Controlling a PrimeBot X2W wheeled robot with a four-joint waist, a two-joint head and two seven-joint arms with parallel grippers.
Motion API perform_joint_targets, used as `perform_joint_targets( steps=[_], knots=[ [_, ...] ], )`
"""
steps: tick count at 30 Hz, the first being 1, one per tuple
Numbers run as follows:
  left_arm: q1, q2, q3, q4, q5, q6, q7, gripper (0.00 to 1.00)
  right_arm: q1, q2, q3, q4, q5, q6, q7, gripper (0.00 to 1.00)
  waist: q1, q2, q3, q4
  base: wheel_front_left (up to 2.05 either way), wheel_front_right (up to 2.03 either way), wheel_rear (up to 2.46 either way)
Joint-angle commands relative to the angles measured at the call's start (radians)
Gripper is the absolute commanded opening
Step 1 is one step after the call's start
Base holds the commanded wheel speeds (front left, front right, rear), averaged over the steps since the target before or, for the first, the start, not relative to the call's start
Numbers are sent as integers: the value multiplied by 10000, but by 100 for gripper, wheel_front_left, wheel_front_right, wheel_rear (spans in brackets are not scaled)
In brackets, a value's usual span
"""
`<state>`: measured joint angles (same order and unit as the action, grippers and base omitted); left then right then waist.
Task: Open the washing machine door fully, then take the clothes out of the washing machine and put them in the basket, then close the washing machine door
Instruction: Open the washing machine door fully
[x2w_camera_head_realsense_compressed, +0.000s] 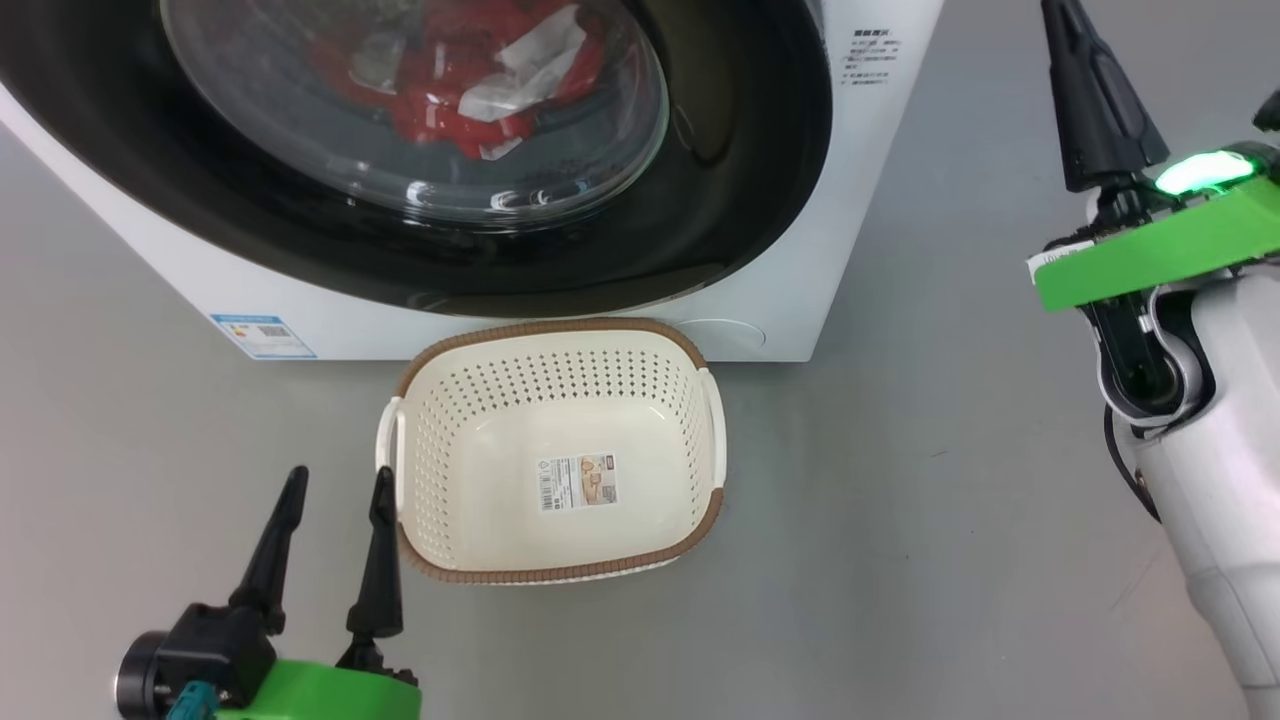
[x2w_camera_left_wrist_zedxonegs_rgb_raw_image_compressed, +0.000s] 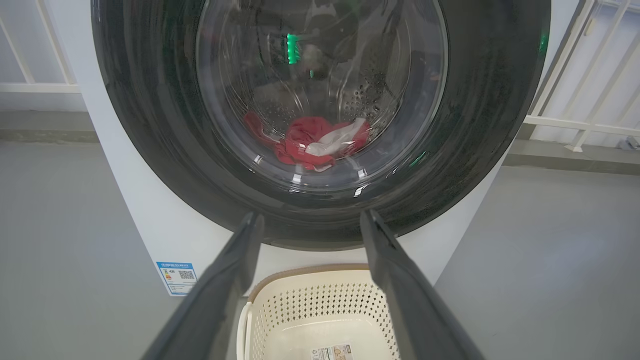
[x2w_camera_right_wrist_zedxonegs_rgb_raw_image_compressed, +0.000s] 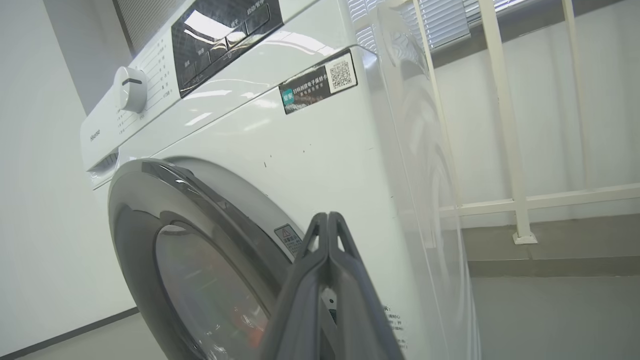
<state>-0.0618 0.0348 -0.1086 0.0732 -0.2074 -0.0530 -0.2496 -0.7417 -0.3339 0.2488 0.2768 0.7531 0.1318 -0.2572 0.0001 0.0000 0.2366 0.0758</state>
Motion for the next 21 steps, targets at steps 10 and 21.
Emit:
perform_joint_targets(
  steps=[10, 21],
  knots=[
    [-468, 154, 179, -208, -33, 37, -122, 100, -1727, -787, 2742, 1523, 3209, -11, 445, 0, 0, 0, 329, 257, 0, 0, 0],
    [-683, 154, 49, -182, -21, -13, -122, 100, -2894, -1203, 3847, 1568, 7126, -11, 2702, 0, 0, 0, 753, 390, 0, 0, 0]
  ],
)
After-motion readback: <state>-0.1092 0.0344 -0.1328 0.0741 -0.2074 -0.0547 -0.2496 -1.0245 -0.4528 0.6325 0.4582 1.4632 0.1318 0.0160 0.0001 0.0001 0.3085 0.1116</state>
